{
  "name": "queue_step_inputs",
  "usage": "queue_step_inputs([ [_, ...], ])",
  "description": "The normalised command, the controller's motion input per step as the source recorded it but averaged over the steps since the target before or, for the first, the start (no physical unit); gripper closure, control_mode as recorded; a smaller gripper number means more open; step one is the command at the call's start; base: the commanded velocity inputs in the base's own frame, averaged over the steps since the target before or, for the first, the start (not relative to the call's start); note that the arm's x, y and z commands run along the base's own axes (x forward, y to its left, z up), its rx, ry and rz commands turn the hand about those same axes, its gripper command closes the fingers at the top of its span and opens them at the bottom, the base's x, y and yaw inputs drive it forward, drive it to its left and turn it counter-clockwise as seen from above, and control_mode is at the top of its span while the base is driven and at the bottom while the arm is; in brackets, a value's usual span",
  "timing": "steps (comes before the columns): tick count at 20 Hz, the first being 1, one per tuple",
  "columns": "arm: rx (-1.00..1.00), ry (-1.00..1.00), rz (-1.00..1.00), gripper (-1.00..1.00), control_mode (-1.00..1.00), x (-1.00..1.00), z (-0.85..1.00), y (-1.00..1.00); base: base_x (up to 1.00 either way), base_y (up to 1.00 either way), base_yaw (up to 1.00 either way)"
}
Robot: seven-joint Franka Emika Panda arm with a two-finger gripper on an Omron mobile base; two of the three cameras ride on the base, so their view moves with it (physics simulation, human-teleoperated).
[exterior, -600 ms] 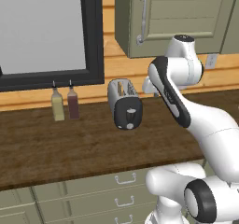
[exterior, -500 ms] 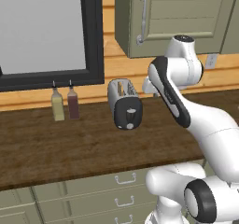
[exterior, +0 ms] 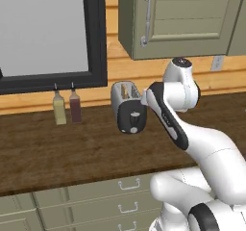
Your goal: Start the toaster. Once the lever pops up, take the bread to the plate on the dining counter.
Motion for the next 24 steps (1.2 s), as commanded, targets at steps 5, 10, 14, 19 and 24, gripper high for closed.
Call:
queue_step_inputs([
  [5,0.04,-0.04,-0.3,-1.0,-1.0,0.09,-0.39,0.26,0.0,0.0,0.0],
  [10,0.02,-0.01,-0.16,-1.0,-1.0,0.39,-0.19,0.02,0.0,0.0,0.0],
  [14,0.1,0.0,-0.05,-1.0,-1.0,0.5,-0.1,0.0,0.0,0.0,0.0],
  [19,0.08,0.0,-0.01,-1.0,-1.0,0.34,-0.17,0.03,0.0,0.0,0.0],
  [24,0.01,0.0,0.0,-1.0,-1.0,0.15,-0.31,0.19,0.0,0.0,0.0],
])
